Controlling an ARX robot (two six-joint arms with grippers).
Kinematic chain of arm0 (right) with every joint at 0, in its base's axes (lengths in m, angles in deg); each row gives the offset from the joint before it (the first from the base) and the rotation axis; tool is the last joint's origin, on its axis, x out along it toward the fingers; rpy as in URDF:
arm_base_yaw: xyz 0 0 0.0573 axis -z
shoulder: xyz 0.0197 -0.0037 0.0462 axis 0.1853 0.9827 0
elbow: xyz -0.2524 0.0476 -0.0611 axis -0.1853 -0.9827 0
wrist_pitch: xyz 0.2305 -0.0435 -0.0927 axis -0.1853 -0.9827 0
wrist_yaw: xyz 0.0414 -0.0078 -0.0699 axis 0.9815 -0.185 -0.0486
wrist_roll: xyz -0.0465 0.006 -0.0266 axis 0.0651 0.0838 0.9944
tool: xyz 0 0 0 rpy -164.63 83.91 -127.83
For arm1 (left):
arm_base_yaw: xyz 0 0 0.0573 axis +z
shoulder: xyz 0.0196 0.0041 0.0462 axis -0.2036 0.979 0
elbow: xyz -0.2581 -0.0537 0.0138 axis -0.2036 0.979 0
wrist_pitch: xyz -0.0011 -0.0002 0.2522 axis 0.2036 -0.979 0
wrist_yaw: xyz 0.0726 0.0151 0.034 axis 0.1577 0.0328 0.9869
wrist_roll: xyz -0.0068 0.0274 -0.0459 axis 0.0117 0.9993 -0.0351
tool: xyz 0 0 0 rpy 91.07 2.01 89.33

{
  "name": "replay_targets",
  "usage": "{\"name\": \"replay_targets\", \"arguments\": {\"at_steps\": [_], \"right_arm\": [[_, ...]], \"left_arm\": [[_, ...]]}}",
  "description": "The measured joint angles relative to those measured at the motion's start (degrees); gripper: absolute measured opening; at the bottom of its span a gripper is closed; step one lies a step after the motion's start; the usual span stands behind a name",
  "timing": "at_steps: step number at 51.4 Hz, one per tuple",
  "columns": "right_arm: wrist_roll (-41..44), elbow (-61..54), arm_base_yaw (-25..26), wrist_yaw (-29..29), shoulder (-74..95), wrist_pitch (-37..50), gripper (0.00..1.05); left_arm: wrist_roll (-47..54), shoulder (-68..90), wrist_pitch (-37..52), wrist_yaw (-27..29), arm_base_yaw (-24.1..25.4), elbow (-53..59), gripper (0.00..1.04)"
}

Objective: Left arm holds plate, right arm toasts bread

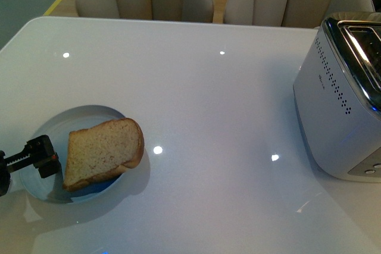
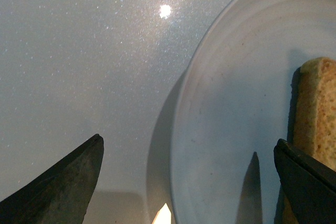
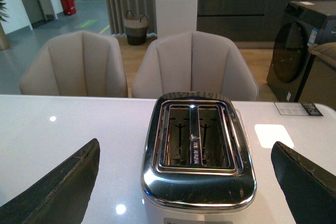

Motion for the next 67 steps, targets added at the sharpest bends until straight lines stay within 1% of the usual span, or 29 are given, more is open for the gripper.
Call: {"name": "replay_targets", "arguments": {"at_steps": [23, 26, 28, 31, 34, 37, 45, 47, 48, 51, 58, 61, 67], "right_arm": [[0.00, 0.00, 0.00, 0.00, 0.00, 0.00, 0.96], [0.00, 0.00, 0.00, 0.00, 0.00, 0.00, 0.96], [0.00, 0.00, 0.00, 0.00, 0.00, 0.00, 0.96], [0.00, 0.00, 0.00, 0.00, 0.00, 0.00, 0.96], [0.00, 0.00, 0.00, 0.00, 0.00, 0.00, 0.96], [0.00, 0.00, 0.00, 0.00, 0.00, 0.00, 0.96], [0.00, 0.00, 0.00, 0.00, 0.00, 0.00, 0.96], [0.00, 0.00, 0.00, 0.00, 0.00, 0.00, 0.96], [0.00, 0.00, 0.00, 0.00, 0.00, 0.00, 0.96], [0.00, 0.00, 0.00, 0.00, 0.00, 0.00, 0.96], [0.00, 0.00, 0.00, 0.00, 0.00, 0.00, 0.96], [0.00, 0.00, 0.00, 0.00, 0.00, 0.00, 0.96], [0.00, 0.00, 0.00, 0.00, 0.00, 0.00, 0.96]], "left_arm": [[2.03, 1.44, -2.14, 0.04, -0.28, -4.39, 0.97], [2.34, 1.46, -2.32, 0.07, -0.46, -4.68, 0.96], [2.36, 1.51, -2.47, 0.07, -0.55, -4.81, 0.92], [2.34, 1.57, -2.54, -0.04, -0.63, -4.96, 0.82], [2.29, 1.60, -2.60, -0.26, -0.72, -5.01, 0.75], [2.27, 1.60, -2.60, -0.61, -0.79, -5.03, 0.70], [1.86, 1.60, -2.82, -1.81, -0.90, -5.01, 0.49], [1.81, 1.66, -2.89, -2.01, -0.94, -5.01, 0.42], [1.77, 1.68, -2.89, -2.08, -0.94, -5.01, 0.40], [1.20, 1.81, -3.13, -2.86, -0.94, -5.01, 0.26], [-0.37, 1.81, -3.21, -4.24, -0.87, -5.01, 0.08], [-1.49, 1.77, -3.21, -4.98, -0.74, -4.94, 0.03], [-4.31, 1.68, -2.71, -6.21, -0.46, -4.50, 0.03]]}}
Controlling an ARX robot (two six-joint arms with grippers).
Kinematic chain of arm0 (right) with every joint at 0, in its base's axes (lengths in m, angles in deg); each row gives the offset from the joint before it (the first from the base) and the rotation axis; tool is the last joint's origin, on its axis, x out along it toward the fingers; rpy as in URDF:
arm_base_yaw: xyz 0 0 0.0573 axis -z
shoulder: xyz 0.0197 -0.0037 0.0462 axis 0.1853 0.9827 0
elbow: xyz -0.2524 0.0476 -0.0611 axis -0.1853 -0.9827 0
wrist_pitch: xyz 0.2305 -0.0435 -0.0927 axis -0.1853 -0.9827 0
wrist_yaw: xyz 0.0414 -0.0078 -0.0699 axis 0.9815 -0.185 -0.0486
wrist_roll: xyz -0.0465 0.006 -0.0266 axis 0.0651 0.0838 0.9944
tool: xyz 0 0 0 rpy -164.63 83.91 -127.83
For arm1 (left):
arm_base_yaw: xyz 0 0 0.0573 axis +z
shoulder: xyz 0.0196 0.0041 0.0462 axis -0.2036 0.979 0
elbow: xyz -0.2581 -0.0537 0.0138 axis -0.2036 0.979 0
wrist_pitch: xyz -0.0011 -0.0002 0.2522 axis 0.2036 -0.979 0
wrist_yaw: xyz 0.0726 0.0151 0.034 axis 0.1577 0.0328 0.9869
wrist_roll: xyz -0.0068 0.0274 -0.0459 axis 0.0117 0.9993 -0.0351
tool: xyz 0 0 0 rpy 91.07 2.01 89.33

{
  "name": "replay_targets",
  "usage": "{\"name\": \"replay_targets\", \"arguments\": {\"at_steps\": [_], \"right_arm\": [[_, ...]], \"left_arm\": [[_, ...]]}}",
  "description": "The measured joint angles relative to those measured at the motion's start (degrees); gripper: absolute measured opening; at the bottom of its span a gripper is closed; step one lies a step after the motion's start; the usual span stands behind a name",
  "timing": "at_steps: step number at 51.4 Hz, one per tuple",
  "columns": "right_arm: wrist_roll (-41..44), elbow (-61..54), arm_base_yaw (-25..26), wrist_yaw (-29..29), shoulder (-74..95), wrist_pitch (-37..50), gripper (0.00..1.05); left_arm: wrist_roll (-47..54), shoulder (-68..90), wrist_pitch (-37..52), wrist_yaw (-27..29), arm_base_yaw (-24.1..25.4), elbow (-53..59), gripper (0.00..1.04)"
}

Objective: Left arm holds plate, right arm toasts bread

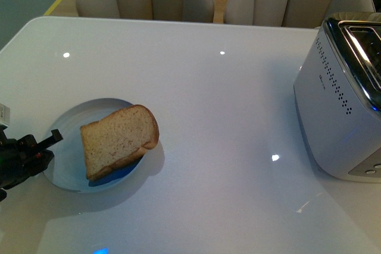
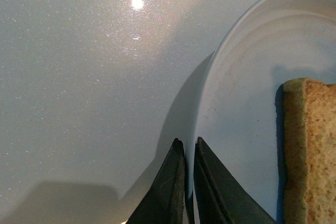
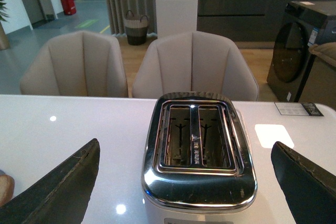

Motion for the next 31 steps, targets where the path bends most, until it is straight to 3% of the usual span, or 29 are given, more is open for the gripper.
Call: {"name": "replay_targets", "arguments": {"at_steps": [31], "right_arm": [[0.00, 0.00, 0.00, 0.00, 0.00, 0.00, 0.96]], "left_arm": [[-4.57, -10.80, 4.61, -2.05, -0.24, 11.87, 0.03]]}}
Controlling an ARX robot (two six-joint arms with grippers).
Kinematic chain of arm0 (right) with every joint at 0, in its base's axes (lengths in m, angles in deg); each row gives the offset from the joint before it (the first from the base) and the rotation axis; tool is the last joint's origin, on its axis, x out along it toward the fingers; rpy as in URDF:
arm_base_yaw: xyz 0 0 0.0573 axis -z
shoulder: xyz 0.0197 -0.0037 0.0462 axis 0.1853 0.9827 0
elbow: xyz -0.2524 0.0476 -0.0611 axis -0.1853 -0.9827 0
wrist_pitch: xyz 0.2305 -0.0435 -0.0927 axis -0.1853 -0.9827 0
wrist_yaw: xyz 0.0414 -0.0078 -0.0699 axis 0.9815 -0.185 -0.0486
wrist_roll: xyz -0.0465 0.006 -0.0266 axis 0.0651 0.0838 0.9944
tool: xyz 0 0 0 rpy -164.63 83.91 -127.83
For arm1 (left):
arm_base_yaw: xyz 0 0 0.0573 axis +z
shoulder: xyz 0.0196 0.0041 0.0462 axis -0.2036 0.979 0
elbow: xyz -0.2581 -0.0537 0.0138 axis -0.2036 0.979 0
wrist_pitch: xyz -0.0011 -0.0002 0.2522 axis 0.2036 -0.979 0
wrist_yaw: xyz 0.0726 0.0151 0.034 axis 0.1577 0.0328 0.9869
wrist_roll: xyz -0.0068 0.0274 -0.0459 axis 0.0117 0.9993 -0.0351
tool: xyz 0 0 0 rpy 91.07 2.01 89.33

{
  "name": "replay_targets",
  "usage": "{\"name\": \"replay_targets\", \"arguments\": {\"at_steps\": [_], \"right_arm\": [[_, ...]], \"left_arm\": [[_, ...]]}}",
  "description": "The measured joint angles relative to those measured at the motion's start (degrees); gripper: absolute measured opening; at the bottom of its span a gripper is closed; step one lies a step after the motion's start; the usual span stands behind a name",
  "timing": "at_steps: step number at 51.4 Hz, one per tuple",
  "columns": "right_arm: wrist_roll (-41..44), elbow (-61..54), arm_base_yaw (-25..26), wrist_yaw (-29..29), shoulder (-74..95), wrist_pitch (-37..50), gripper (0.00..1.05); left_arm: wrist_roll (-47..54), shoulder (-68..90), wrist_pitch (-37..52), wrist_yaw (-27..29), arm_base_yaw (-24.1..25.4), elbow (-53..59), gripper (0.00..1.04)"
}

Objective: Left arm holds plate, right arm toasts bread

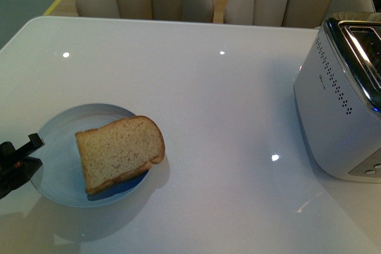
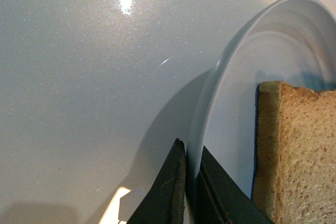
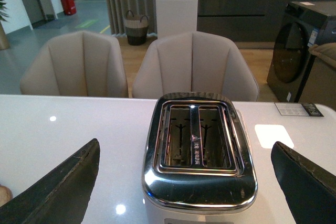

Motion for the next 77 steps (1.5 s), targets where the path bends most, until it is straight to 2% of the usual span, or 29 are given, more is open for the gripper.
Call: {"name": "replay_targets", "arguments": {"at_steps": [13, 27, 36, 48, 59, 77], "right_arm": [[0.00, 0.00, 0.00, 0.00, 0.00, 0.00, 0.96], [0.00, 0.00, 0.00, 0.00, 0.00, 0.00, 0.96], [0.00, 0.00, 0.00, 0.00, 0.00, 0.00, 0.96], [0.00, 0.00, 0.00, 0.00, 0.00, 0.00, 0.96], [0.00, 0.00, 0.00, 0.00, 0.00, 0.00, 0.96], [0.00, 0.00, 0.00, 0.00, 0.00, 0.00, 0.96]], "left_arm": [[-0.96, -13.55, -6.27, -0.37, -1.42, 3.52, 0.03], [-2.84, -27.08, -17.27, 0.31, -6.60, 3.52, 0.03], [-4.85, -34.36, -25.00, 1.70, -11.82, 0.83, 0.03], [-10.29, -40.52, -35.76, 4.81, -22.40, -6.99, 0.03], [-15.17, -41.83, -39.56, 6.29, -29.77, -12.26, 0.03], [-19.37, -42.07, -42.71, 7.39, -37.09, -14.95, 0.03]]}}
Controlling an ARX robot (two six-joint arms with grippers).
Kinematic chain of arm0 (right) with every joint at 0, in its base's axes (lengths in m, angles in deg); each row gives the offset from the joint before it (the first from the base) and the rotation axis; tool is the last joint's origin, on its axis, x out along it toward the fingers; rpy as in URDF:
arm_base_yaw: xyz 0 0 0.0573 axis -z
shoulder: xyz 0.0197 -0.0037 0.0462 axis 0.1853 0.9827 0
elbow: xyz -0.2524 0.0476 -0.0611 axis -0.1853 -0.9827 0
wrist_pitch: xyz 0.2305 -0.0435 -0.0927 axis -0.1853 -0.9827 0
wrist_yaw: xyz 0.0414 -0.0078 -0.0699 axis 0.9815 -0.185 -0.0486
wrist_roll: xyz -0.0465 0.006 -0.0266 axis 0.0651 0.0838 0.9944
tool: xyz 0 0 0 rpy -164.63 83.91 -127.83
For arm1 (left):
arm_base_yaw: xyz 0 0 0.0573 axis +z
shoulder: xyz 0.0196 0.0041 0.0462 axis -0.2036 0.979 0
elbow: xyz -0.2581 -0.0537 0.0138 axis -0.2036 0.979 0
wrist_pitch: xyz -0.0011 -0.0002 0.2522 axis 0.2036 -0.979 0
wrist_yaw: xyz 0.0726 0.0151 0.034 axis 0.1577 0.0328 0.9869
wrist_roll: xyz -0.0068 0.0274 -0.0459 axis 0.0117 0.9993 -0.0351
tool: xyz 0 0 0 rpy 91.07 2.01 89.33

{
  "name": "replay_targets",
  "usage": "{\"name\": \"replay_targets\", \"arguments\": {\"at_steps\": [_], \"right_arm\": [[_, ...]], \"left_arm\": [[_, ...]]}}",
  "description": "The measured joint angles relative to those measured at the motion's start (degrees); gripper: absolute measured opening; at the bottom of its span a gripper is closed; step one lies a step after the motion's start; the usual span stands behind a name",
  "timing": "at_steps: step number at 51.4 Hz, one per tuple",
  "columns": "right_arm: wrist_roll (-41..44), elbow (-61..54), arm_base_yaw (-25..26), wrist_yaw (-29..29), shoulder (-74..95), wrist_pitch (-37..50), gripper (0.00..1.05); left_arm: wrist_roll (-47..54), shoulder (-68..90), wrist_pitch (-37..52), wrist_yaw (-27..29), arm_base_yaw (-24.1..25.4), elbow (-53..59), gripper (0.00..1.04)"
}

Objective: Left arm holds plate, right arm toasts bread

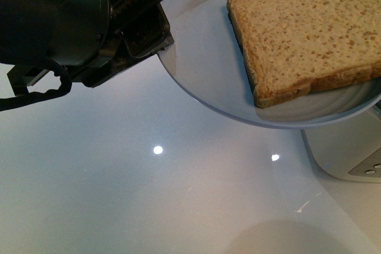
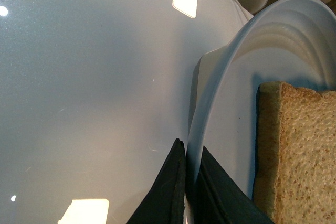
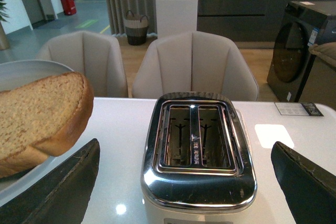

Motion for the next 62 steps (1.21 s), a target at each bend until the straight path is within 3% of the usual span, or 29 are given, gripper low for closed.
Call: {"name": "replay_targets", "arguments": {"at_steps": [46, 53, 62], "right_arm": [[0.00, 0.00, 0.00, 0.00, 0.00, 0.00, 0.96], [-8.63, 6.75, -0.79, -3.23, 12.22, -19.69, 0.96], [-11.93, 7.67, -0.39, -2.86, 14.95, -18.10, 0.96]], "left_arm": [[-1.81, 0.00, -0.02, -0.04, -1.49, 0.00, 0.03], [-1.84, 0.00, -0.04, -0.09, -1.55, 0.00, 0.03], [-1.86, 0.00, -0.04, 0.20, -1.57, 0.00, 0.03]]}}
